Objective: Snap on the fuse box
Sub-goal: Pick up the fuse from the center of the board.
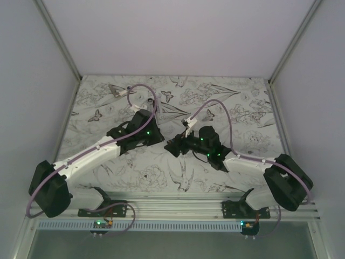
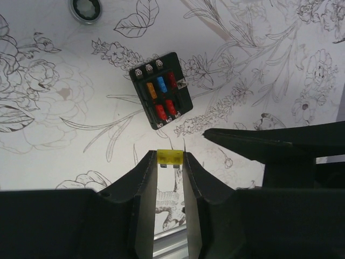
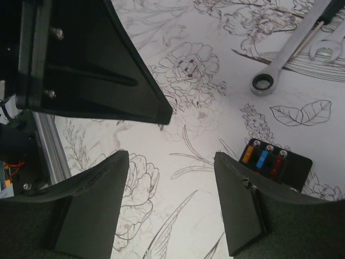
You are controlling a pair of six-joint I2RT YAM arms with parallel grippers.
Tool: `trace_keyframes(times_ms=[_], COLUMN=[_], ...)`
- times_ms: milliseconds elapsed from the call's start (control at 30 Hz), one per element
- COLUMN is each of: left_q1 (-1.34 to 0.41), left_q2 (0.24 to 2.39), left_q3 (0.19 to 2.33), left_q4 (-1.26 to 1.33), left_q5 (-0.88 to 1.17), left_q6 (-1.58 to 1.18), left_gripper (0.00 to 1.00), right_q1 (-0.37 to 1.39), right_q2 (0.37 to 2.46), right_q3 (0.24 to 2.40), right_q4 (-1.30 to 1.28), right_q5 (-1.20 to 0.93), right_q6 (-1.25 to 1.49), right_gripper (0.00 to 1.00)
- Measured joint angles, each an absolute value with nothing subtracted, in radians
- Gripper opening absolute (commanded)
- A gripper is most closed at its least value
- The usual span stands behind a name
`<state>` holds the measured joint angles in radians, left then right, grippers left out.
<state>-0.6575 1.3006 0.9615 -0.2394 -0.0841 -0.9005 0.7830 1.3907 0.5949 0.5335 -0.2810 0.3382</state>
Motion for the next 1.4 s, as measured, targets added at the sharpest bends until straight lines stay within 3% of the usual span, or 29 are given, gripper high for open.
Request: trace_keyframes(times_ms=[567, 800, 933, 1133, 1400], left_q1=[-0.708, -0.710, -0.710, -0.710, -0.699], left_q2=[1.301, 1.301, 1.300, 1.278, 1.110], left_q3=[0.962, 0.962, 0.962, 0.962, 0.962], left_q4=[-0.231, -0.220, -0.218, -0.219, -0.218], left_q5=[-0.096, -0.100, -0.100, -0.100, 0.006], left_q6=[-1.011, -1.026, -1.026, -0.963, -0.656], left_gripper=[0.20, 0.22, 0.31, 0.54, 0.55], right_q1=[0.805, 0.809, 0.809, 0.806, 0.739], right_q2=[1.497, 1.507, 1.514, 1.517, 1.470], right_q3=[0.582, 0.582, 0.582, 0.582, 0.610], right_q4=[0.741, 0.754, 0.753, 0.749, 0.637], right_q5=[-0.292, -0.302, -0.299, -0.325, -0.528], right_q6=[0.372, 0.379, 0.379, 0.362, 0.287], right_gripper=[0.41, 0.19, 0.01, 0.00, 0.00])
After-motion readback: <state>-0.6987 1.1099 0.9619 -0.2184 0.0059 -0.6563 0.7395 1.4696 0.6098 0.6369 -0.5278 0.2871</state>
